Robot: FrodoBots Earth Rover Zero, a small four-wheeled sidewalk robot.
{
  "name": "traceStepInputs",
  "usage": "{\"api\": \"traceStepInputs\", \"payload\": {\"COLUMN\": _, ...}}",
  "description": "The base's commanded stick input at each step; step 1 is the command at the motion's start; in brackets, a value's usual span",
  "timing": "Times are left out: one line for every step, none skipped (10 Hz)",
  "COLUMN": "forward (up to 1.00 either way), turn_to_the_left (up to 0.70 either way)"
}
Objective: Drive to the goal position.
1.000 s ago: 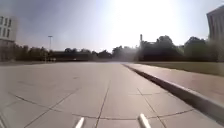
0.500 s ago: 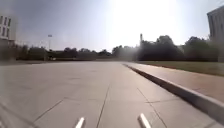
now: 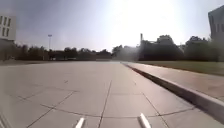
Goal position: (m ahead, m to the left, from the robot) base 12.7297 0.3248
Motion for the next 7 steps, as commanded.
{"api": "traceStepInputs", "payload": {"forward": 0.70, "turn_to_the_left": 0.01}}
{"api": "traceStepInputs", "payload": {"forward": 0.70, "turn_to_the_left": 0.01}}
{"api": "traceStepInputs", "payload": {"forward": 0.70, "turn_to_the_left": 0.01}}
{"api": "traceStepInputs", "payload": {"forward": 0.70, "turn_to_the_left": 0.01}}
{"api": "traceStepInputs", "payload": {"forward": 0.70, "turn_to_the_left": 0.01}}
{"api": "traceStepInputs", "payload": {"forward": 0.70, "turn_to_the_left": 0.01}}
{"api": "traceStepInputs", "payload": {"forward": 0.70, "turn_to_the_left": 0.01}}
